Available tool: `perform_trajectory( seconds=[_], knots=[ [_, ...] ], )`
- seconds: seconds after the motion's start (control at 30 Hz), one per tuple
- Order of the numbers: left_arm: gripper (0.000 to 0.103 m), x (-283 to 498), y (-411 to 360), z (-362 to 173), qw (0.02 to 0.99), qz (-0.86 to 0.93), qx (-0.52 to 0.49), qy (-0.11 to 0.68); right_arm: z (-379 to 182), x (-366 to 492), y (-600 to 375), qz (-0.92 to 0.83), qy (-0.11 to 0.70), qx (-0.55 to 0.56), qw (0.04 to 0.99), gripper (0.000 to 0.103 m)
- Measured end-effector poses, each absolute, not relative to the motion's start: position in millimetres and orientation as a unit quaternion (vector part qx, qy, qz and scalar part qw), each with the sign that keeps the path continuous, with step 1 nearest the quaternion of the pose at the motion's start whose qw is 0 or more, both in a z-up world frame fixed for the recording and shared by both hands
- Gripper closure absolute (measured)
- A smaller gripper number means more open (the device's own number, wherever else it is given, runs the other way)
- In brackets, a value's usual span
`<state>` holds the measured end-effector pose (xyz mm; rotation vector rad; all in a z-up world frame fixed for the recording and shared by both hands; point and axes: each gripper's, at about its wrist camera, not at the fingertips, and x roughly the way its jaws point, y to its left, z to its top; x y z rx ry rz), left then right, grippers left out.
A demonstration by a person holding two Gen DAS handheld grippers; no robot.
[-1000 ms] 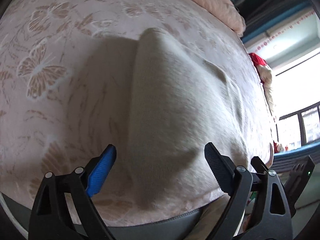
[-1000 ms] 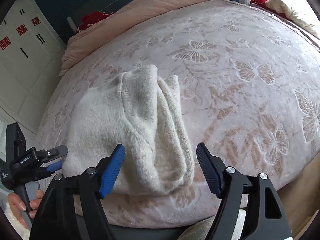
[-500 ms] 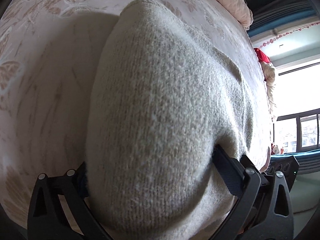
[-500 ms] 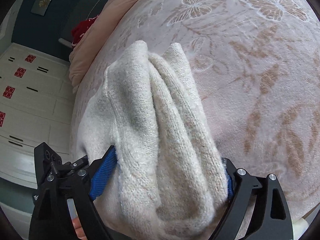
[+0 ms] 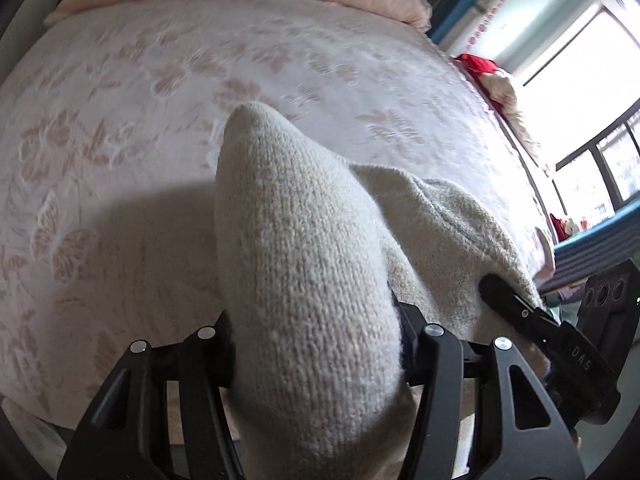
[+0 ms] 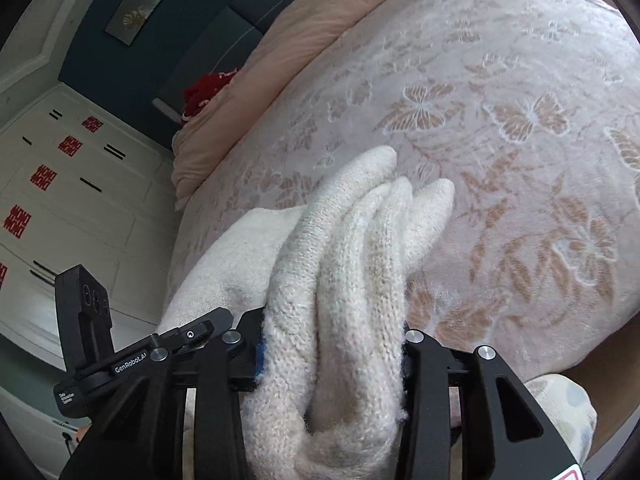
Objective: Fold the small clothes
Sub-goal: 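Lift the sweater bundle off the bed with both tools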
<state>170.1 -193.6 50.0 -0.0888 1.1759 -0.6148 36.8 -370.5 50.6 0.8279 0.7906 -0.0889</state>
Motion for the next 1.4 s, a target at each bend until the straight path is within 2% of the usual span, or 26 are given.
perform_trajectory(
  seconds=[0.43, 0.8, 0.97, 1.13, 1.4],
  knots=[
    [0.049, 91.0, -176.1, 233.0, 0.859, -0.356, -0.014, 0.367, 244.7, -39.9, -328.2, -0.026, 0.187, 0.273, 0.943, 0.065],
    [0.046, 55.7, -92.4, 360.5, 0.906, -0.374, -0.022, 0.195, 367.3, -54.3, -246.0, 0.034, 0.044, 0.156, 0.986, 0.064],
    [0.045, 57.1, -43.3, 390.0, 0.922, -0.361, -0.026, 0.138, 398.0, -38.5, -210.4, 0.066, 0.014, 0.126, 0.99, 0.064],
    [0.045, 66.1, -3.9, 397.3, 0.936, -0.332, -0.028, 0.109, 410.6, -6.5, -179.2, 0.099, 0.013, 0.112, 0.989, 0.063],
    [0.044, 114.7, 52.9, 370.7, 0.946, -0.294, -0.045, 0.125, 380.1, 64.5, -141.6, 0.137, 0.059, 0.12, 0.981, 0.063]
  ],
)
